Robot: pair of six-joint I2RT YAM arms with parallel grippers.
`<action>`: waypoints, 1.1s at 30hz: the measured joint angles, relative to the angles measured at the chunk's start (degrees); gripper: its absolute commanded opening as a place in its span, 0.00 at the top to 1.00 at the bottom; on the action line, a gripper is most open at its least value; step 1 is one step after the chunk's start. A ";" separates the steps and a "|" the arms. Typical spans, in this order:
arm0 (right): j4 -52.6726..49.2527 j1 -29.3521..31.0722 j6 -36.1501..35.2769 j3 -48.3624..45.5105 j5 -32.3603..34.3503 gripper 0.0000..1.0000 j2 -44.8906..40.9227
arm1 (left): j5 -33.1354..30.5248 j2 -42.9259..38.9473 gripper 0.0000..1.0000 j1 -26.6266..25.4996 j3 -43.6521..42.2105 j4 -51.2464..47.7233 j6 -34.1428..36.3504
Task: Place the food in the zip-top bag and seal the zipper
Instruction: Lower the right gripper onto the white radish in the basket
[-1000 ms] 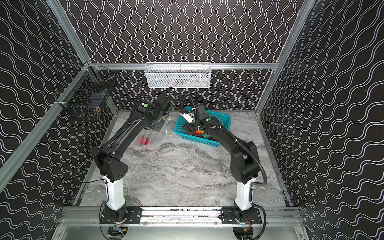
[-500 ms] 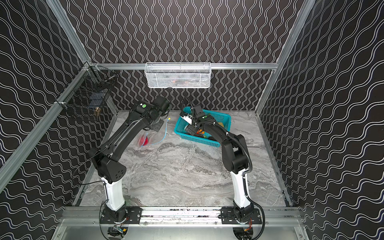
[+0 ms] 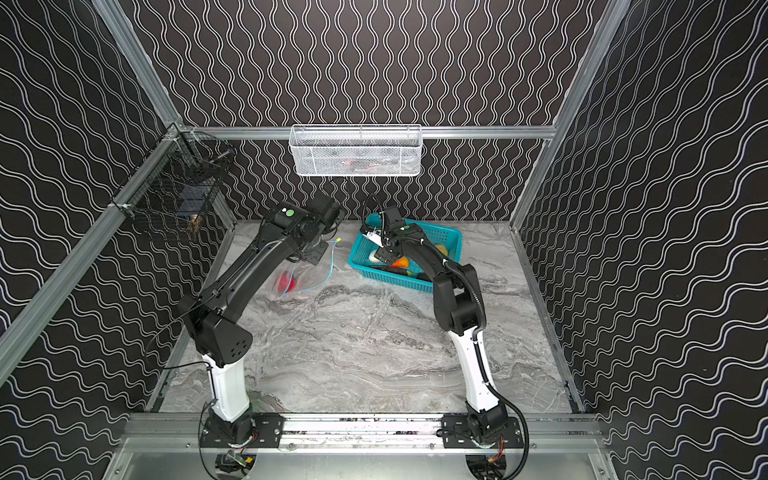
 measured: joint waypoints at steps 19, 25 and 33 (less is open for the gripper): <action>1.95 1.49 -5.97 2.60 2.89 0.06 5.88 | -0.46 1.81 1.00 0.00 0.87 -0.09 0.00; 4.59 1.49 -7.69 1.68 3.74 0.18 6.82 | -0.57 1.81 1.00 0.02 1.16 -0.13 0.00; 12.28 1.49 -7.91 -2.64 3.91 0.27 6.36 | -0.63 1.27 1.00 0.02 -1.01 0.20 0.00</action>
